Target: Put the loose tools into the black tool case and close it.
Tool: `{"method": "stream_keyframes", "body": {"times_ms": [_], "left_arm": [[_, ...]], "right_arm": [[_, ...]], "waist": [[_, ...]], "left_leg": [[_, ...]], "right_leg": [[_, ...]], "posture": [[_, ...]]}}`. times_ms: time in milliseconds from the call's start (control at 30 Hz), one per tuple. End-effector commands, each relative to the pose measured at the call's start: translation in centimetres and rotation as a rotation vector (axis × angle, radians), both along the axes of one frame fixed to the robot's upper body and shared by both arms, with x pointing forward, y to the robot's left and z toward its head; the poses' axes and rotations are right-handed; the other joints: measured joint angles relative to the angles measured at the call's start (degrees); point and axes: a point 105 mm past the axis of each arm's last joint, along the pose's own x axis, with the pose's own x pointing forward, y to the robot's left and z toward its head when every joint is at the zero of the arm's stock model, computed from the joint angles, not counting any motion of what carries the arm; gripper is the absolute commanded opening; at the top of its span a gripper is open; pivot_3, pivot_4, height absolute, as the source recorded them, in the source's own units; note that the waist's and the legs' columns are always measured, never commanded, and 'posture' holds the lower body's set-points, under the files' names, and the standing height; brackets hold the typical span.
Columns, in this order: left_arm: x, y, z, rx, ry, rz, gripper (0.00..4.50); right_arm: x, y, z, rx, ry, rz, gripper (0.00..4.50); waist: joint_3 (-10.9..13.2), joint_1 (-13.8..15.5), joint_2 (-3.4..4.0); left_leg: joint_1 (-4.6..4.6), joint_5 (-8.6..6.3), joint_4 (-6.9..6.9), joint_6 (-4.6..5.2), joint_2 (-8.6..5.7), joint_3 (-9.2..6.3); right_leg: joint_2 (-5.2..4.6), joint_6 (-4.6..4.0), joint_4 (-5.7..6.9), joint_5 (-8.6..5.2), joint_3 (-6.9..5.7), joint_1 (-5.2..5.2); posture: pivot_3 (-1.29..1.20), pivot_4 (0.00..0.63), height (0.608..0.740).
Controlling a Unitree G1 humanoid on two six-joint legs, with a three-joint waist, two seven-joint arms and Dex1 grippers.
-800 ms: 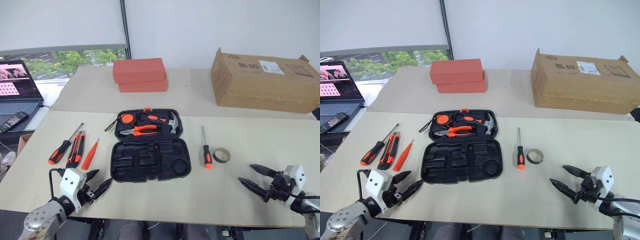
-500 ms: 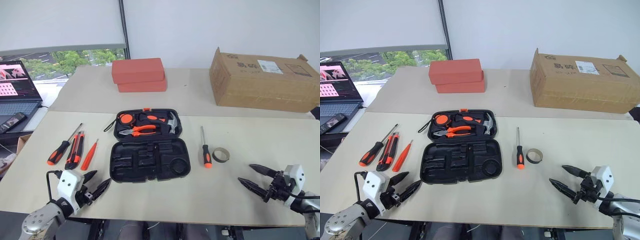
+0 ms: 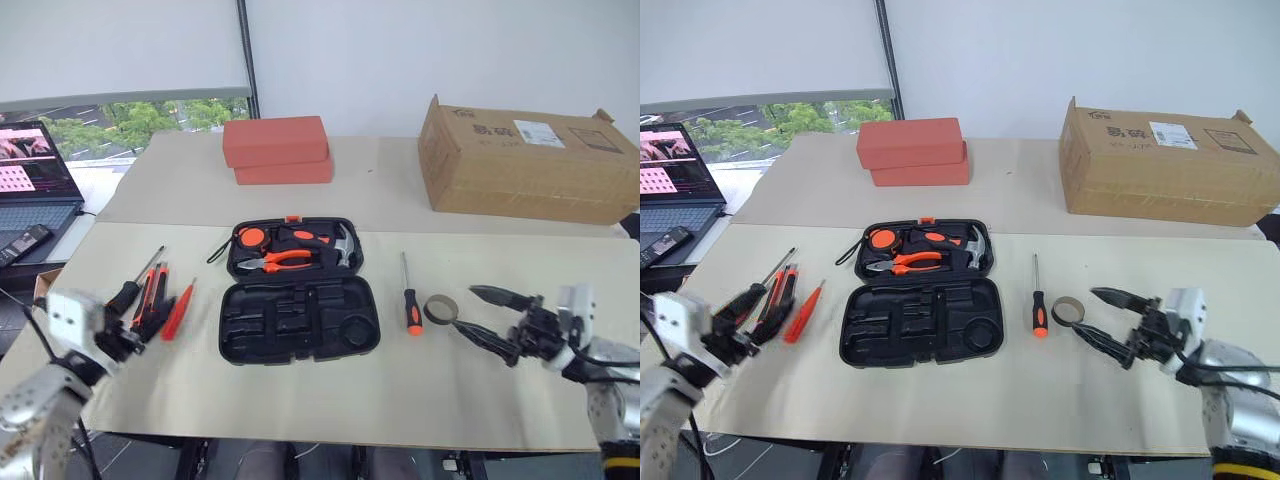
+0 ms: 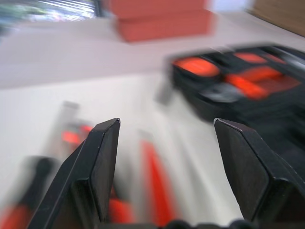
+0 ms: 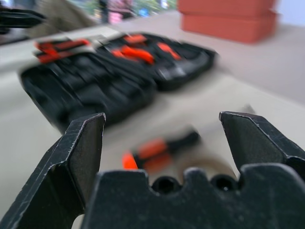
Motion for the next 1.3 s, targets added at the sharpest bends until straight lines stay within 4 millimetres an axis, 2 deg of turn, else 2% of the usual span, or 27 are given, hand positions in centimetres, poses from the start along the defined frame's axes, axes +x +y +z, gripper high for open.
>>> {"method": "stream_keyframes", "body": {"times_ms": [33,133,300,500,700,800,900,933,967,1033,1167,1233,1300], "left_arm": [[0.9,3.7,0.2,0.052,0.060,0.149,3.37],[1.1,5.5,-0.4,0.079,0.125,0.189,3.37],[1.0,7.1,-2.1,0.097,0.225,0.200,3.37],[1.2,7.3,-4.5,0.113,0.321,0.144,3.37],[1.6,7.5,-5.0,0.088,0.352,0.101,3.37],[1.6,7.9,-5.0,0.084,0.345,0.101,2.62],[1.5,8.2,-4.9,0.084,0.340,0.106,1.54],[1.5,8.3,-4.6,0.079,0.325,0.106,1.09],[1.4,8.3,-4.4,0.075,0.314,0.105,0.95],[1.6,8.3,-3.3,0.055,0.255,0.103,0.96],[2.1,7.9,0.4,0.050,0.103,0.072,0.96],[2.3,7.1,2.4,0.061,0.032,0.015,0.96],[2.7,5.5,4.0,0.092,-0.022,-0.090,0.96]], "right_arm": [[-0.1,2.9,2.7,0.005,-0.037,0.126,4.42],[-0.2,4.8,3.7,0.013,-0.050,0.193,4.42],[-0.6,6.9,4.9,0.023,-0.066,0.251,4.42],[-0.8,7.6,5.3,0.017,-0.062,0.280,4.42],[-1.1,8.0,5.7,0.011,-0.044,0.330,4.42],[-1.0,8.3,5.8,-0.003,-0.035,0.335,4.50],[-0.9,8.4,5.9,-0.005,-0.029,0.338,4.50],[-0.9,8.5,6.0,-0.002,-0.033,0.341,4.50],[-0.9,8.5,6.0,0.000,-0.036,0.343,4.50],[-0.9,8.5,6.0,-0.002,-0.039,0.341,4.50],[-0.7,8.1,5.9,-0.007,-0.037,0.323,4.50],[-0.6,7.7,6.0,-0.004,-0.039,0.308,4.50],[-0.5,7.3,5.9,-0.004,-0.040,0.296,4.50]], "waist": [[0.01,0.02,-0.02],[0.02,0.01,-0.04],[0.03,0.03,-0.07],[0.03,0.14,-0.09],[0.03,-0.01,-0.10],[0.03,-0.04,-0.10],[0.03,-0.03,-0.10],[0.03,-0.03,-0.10],[0.03,-0.05,-0.10],[0.03,-0.07,-0.11],[0.06,-0.06,-0.24],[0.06,-0.02,-0.25],[0.06,0.13,-0.26]], "left_leg": [[-0.02,0.00,0.00,0.01,-0.01,0.00],[-0.06,-0.04,0.00,0.05,-0.02,0.00],[-0.18,0.04,-0.03,-0.25,-0.01,0.02],[-0.10,-0.08,-0.02,-0.13,-0.01,-0.03],[-0.09,-0.04,-0.02,-0.11,-0.01,-0.02],[-0.09,-0.04,-0.02,-0.11,-0.01,0.00],[-0.10,-0.05,-0.02,-0.11,-0.01,0.00],[-0.09,-0.04,-0.02,-0.11,-0.01,0.01],[-0.10,-0.04,-0.02,-0.11,-0.01,0.01],[-0.10,-0.04,-0.02,-0.11,-0.01,0.01],[-0.11,-0.04,-0.02,-0.11,0.00,0.00],[-0.10,-0.03,-0.02,-0.13,-0.01,0.00],[-0.12,-0.02,-0.02,-0.15,-0.01,-0.01]], "right_leg": [[0.03,-0.04,-0.01,0.03,-0.01,-0.01],[0.25,-0.17,-0.05,0.10,-0.03,-0.02],[0.27,-0.13,-0.11,0.07,-0.06,-0.12],[-0.04,-0.14,-0.04,0.08,-0.13,-0.09],[-0.04,-0.16,0.01,0.09,-0.12,-0.10],[-0.03,-0.16,0.01,0.09,-0.12,-0.11],[-0.07,-0.16,0.00,0.09,-0.12,-0.11],[-0.07,-0.16,0.00,0.09,-0.12,-0.11],[-0.07,-0.16,0.00,0.09,-0.13,-0.11],[-0.07,-0.16,0.00,0.09,-0.12,-0.11],[-0.07,-0.16,-0.01,0.09,-0.14,-0.12],[-0.11,-0.16,-0.01,0.09,-0.14,-0.10],[-0.13,-0.16,-0.01,0.09,-0.19,-0.09]], "posture": [[0.00,0.150,0.711],[0.00,0.150,0.711],[0.00,0.150,0.711],[0.00,0.150,0.711],[0.00,0.150,0.711],[0.00,0.150,0.711],[0.00,0.150,0.711],[0.00,0.150,0.711],[0.00,0.150,0.711],[0.00,0.150,0.711],[0.00,0.150,0.711],[0.00,0.150,0.711],[0.00,0.150,0.711]]}}
